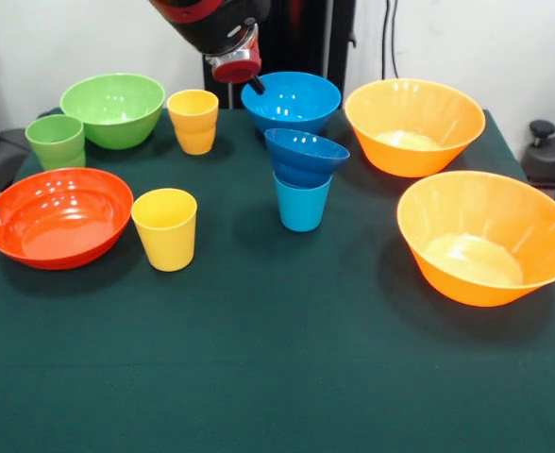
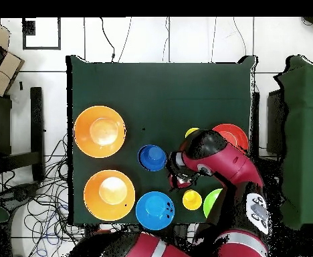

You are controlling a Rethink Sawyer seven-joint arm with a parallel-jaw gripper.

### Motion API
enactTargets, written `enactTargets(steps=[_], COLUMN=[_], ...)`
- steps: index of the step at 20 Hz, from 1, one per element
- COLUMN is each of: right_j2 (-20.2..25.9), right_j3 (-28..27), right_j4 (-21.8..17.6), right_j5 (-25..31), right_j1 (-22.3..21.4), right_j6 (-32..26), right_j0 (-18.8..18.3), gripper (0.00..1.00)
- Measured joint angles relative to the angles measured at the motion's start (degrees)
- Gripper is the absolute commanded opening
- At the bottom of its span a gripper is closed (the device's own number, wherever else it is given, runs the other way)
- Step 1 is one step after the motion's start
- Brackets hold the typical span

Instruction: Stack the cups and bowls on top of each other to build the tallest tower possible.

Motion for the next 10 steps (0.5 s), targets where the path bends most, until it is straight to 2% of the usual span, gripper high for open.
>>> enactTargets(steps=[10], right_j2=[0.1], right_j3=[0.1], right_j4=[0.0], right_j5=[-0.4], right_j1=[0.0], right_j6=[0.0], right_j0=[0.0], gripper=[1.0])
